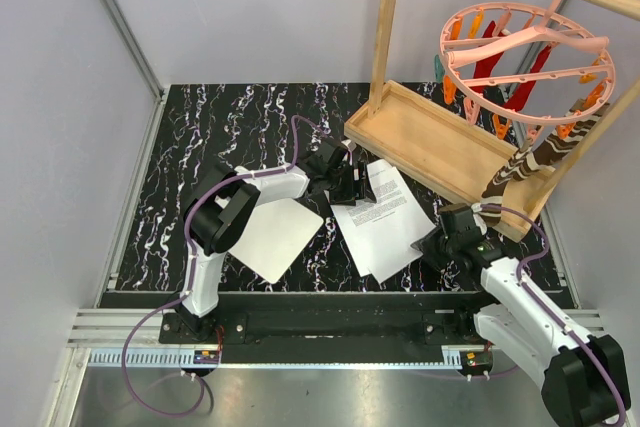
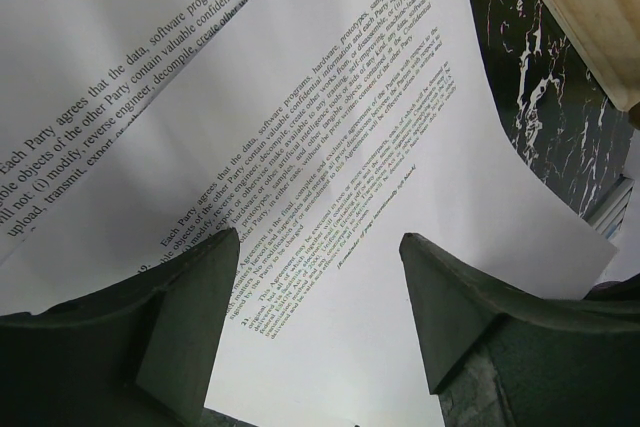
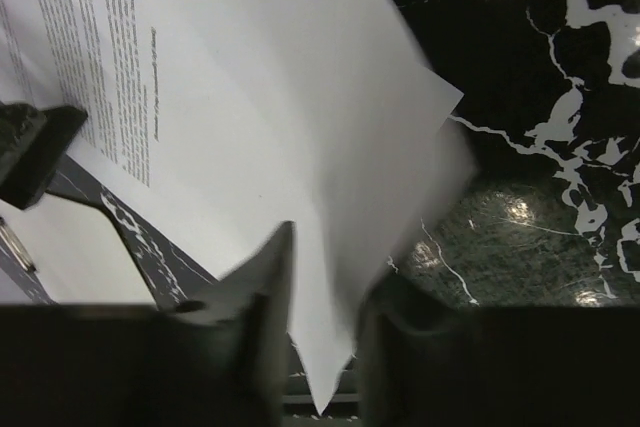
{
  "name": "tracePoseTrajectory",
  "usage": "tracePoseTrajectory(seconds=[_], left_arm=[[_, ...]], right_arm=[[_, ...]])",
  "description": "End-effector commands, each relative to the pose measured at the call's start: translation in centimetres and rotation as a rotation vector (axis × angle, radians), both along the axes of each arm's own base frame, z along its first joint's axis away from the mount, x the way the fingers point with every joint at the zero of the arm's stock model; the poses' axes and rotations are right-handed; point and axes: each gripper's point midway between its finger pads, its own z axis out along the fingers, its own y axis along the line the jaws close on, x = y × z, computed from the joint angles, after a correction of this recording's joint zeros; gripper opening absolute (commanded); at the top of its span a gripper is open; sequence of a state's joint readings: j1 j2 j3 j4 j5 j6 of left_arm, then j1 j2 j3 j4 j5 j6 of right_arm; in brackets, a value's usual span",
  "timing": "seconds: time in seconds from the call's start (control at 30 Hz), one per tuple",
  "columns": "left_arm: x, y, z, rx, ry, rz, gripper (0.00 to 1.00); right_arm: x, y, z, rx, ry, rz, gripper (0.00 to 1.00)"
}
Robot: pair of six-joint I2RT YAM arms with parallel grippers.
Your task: Put the files into the folder
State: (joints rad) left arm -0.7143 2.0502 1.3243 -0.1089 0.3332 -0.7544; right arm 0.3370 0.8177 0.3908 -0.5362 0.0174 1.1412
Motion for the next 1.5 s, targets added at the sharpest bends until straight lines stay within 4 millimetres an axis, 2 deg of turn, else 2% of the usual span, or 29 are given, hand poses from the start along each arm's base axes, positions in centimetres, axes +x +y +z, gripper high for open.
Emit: tracePoseTrajectory(seconds=[0.0,0.1,0.2,0.27,0.3,0.37,0.4,0.43,0.47,0.5,0.53,0.57,0.6,0.63,0.67,0.7,0.73,0.77,0.8,0.87,0.9,1.0,1.03,1.07,1.17,1.23,1.33,1.43,1.47], left_arm=[[-3.8,2.0,-3.8,0.132,0.139,-0.018,0.74],[-4.2,1.9,-3.9,0.136,0.141,-0.023,0.74],[-5.0,1.2,-3.8,0.124,0.142,-0.048,0.74],[-5.8,0.3,-3.2,0.104,0.125,-0.081,0.73],[-6.0,-0.1,-1.9,0.071,0.106,-0.096,0.74],[-5.9,-0.8,0.2,0.024,0.056,-0.113,0.75],[-5.5,-1.2,2.8,-0.014,0.003,-0.126,0.76],[-5.2,-1.1,4.1,-0.025,-0.025,-0.128,0.77],[-4.7,-1.1,6.9,-0.045,-0.071,-0.127,0.77],[-4.5,-0.9,8.3,-0.050,-0.110,-0.141,0.79],[-4.0,-0.4,9.7,-0.062,-0.136,-0.137,0.80],[-3.9,0.3,12.3,-0.084,-0.187,-0.142,0.80],[-3.6,1.1,13.2,-0.089,-0.208,-0.135,0.80],[-2.7,2.5,14.0,-0.085,-0.228,-0.107,0.81],[-2.9,4.2,15.4,-0.078,-0.263,-0.101,0.81],[-1.7,6.4,16.0,-0.062,-0.281,-0.059,0.82],[-1.8,8.2,15.8,-0.027,-0.266,-0.038,0.82],[-1.8,10.3,16.6,-0.006,-0.304,-0.020,0.82],[-0.6,13.3,16.7,0.023,-0.307,0.044,0.82],[-1.2,17.7,16.1,0.101,-0.299,0.099,0.82],[-0.4,20.8,15.7,0.148,-0.291,0.171,0.82],[-1.2,27.8,13.6,0.355,-0.246,0.313,0.79],[-2.2,29.9,12.2,0.438,-0.213,0.358,0.76],[-2.7,30.8,11.4,0.462,-0.185,0.392,0.73],[-5.1,32.6,7.9,0.495,-0.087,0.510,0.67],[-7.0,32.7,5.4,0.452,-0.031,0.577,0.62],[-10.1,32.9,2.4,0.384,0.055,0.753,0.52],[-12.2,33.3,1.6,0.317,0.048,0.884,0.46],[-12.7,33.6,1.4,0.302,0.056,0.931,0.46]], right_arm=[[1.2,-1.2,1.4,-0.068,-0.068,-0.016,0.18],[1.6,-1.2,2.8,-0.091,-0.117,0.028,0.00],[2.8,-0.9,7.3,-0.120,-0.236,0.108,0.00],[3.0,-1.3,9.2,-0.180,-0.288,0.167,0.00],[3.1,-1.6,10.9,-0.219,-0.315,0.201,0.00],[3.1,-1.8,12.0,-0.252,-0.329,0.237,0.00],[3.3,-1.7,13.2,-0.270,-0.358,0.272,0.00],[3.3,-1.4,13.7,-0.266,-0.366,0.299,0.00],[3.2,-1.2,13.9,-0.268,-0.369,0.322,0.00],[3.2,-1.0,14.7,-0.279,-0.389,0.358,0.00],[3.0,-0.4,15.1,-0.264,-0.404,0.404,0.00],[3.1,0.0,15.8,-0.257,-0.427,0.438,0.00],[3.0,0.4,16.0,-0.267,-0.442,0.488,0.00],[2.9,1.1,16.4,-0.246,-0.455,0.531,0.00],[3.2,1.5,17.2,-0.242,-0.473,0.558,0.00],[3.1,2.0,17.7,-0.235,-0.491,0.608,0.00],[3.1,2.4,18.2,-0.230,-0.505,0.630,0.00],[3.6,2.9,19.4,-0.219,-0.533,0.645,0.00],[3.6,3.6,20.1,-0.190,-0.555,0.681,0.00],[4.4,5.1,22.0,-0.146,-0.614,0.721,0.00],[4.4,6.1,22.6,-0.102,-0.631,0.755,0.00],[5.4,9.8,24.5,-0.058,-0.675,0.826,0.00],[5.8,11.2,25.3,-0.054,-0.707,0.844,0.00],[5.2,14.3,26.1,-0.020,-0.719,0.913,0.00],[4.7,20.0,29.3,0.146,-0.776,0.992,0.00],[3.9,22.5,32.0,0.271,-0.852,1.044,0.00],[3.3,24.2,33.2,0.396,-0.855,1.073,0.00],[3.0,23.9,33.0,0.398,-0.852,1.098,0.00],[2.9,23.7,32.2,0.394,-0.838,1.102,0.00]])
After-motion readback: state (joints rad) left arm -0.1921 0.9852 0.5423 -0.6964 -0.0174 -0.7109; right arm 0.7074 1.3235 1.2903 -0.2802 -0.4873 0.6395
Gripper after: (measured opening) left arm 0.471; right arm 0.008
